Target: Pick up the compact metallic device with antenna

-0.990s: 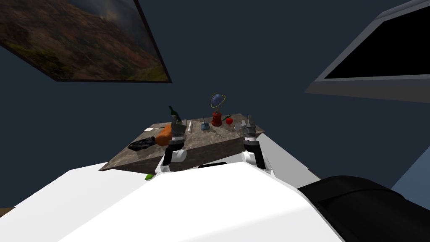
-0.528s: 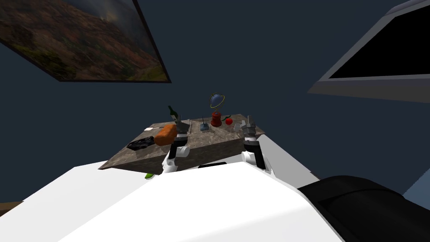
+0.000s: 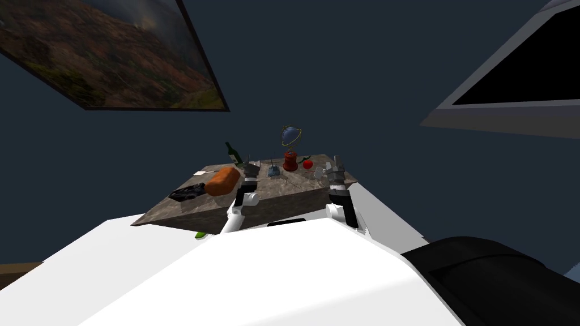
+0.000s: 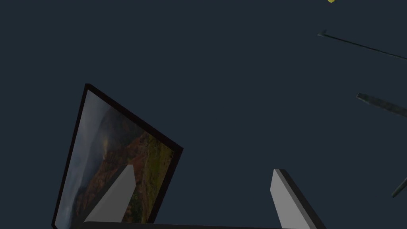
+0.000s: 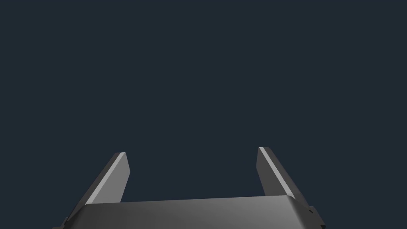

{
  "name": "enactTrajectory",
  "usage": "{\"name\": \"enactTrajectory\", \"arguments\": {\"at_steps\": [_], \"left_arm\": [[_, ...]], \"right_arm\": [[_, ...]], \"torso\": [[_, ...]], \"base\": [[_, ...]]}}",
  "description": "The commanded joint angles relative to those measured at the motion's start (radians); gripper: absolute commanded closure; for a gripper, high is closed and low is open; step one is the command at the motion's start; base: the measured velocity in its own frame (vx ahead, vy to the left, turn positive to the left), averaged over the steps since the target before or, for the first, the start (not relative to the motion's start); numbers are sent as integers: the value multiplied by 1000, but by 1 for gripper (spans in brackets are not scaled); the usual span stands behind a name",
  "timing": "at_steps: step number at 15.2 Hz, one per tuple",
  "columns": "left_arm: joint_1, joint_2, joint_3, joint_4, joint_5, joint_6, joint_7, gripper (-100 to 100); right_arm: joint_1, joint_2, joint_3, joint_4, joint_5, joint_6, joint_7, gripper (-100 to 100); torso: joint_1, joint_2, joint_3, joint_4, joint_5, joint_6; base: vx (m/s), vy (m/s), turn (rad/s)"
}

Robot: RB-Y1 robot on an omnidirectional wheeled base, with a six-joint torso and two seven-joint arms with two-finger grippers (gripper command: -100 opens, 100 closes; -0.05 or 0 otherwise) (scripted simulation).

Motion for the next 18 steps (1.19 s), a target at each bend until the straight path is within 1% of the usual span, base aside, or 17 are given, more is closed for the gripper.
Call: {"name": "enactTrajectory", "arguments": {"at_steps": [1, 2, 3, 4, 5, 6, 7, 8, 9, 10, 11, 12, 13, 14, 16, 17, 18], "left_arm": [[-27, -3, -5, 46, 20, -2, 3, -100], [-60, -5, -12, 70, 48, -5, 10, -100], [-60, -5, -12, 94, 48, -5, 10, -100], [-91, -7, -18, 121, 74, -8, 18, -100], [-91, -7, -18, 141, 74, -8, 18, -100], [-91, -7, -18, 144, 74, -8, 18, -100], [-122, -10, -24, 179, 100, -12, 27, -100], [-122, -10, -24, 193, 100, -12, 27, -100], [-151, -14, -29, 220, 125, -15, 37, -100], [-151, -14, -29, 242, 125, -15, 37, -100], [-180, -17, -33, 271, 149, -19, 47, -100], [-180, -17, -33, 290, 149, -19, 47, -100], [-180, -17, -33, 290, 149, -19, 47, -100], [-207, -22, -38, 316, 172, -23, 58, -100], [-207, -22, -38, 337, 172, -23, 58, -100], [-233, -26, -42, 372, 194, -27, 70, -100], [-233, -26, -42, 382, 194, -27, 70, -100]], "right_arm": [[0, 0, 0, 0, 0, 0, 0, 0], [0, 0, 0, 0, 0, 0, 0, 0], [0, 0, 0, 0, 0, 0, 0, 0], [0, 0, 0, 0, 0, 0, 0, 0], [0, 0, 0, 0, 0, 0, 0, 0], [0, 0, 0, 0, 0, 0, 0, 0], [0, 0, 0, 0, 0, 0, 0, 0], [0, 0, 0, 0, 0, 0, 0, 0], [0, 0, 0, 0, 0, 0, 0, 0], [0, 0, 0, 0, 0, 0, 0, 0], [0, 0, 0, 0, 0, 0, 0, 0], [0, 0, 0, 0, 0, 0, 0, 0], [0, 0, 0, 0, 0, 0, 0, 0], [0, 0, 0, 0, 0, 0, 0, 0], [0, 0, 0, 0, 0, 0, 0, 0], [0, 0, 0, 0, 0, 0, 0, 0], [0, 0, 0, 0, 0, 0, 0, 0]], "torso": [[0, 0, 0, 0, 0, 0], [0, 0, 0, 0, 0, 0], [0, 0, 0, 0, 0, 0], [-1, 0, 0, 0, 0, 0], [-1, 0, 0, 0, 0, 0], [-1, 0, 0, 0, 0, 0], [0, 0, 0, 0, 0, 0], [0, 0, 0, 0, 0, 0], [0, 0, 0, 0, 0, 0], [-1, 0, 0, 0, 0, 0], [-1, 0, 0, 0, 0, 0], [-1, 0, 0, 0, 0, 0], [-1, 0, 0, 0, 0, 0], [0, 0, 0, 0, 0, 0], [0, 0, 0, 0, 0, 0], [1, 0, 0, 0, 0, 0], [1, 1, 0, 0, 0, 0]], "base": [[5, -51, 43], [8, -66, 58], [7, -69, 44], [8, -74, 49], [14, -74, 39], [12, -54, 13], [9, -54, 39], [5, -57, 38], [8, -68, 59], [16, -65, 43], [10, -64, 40], [8, -61, 33], [6, -46, 10], [5, -53, 34], [4, -43, 23], [-4, -40, 28], [-1, -47, 33]]}}
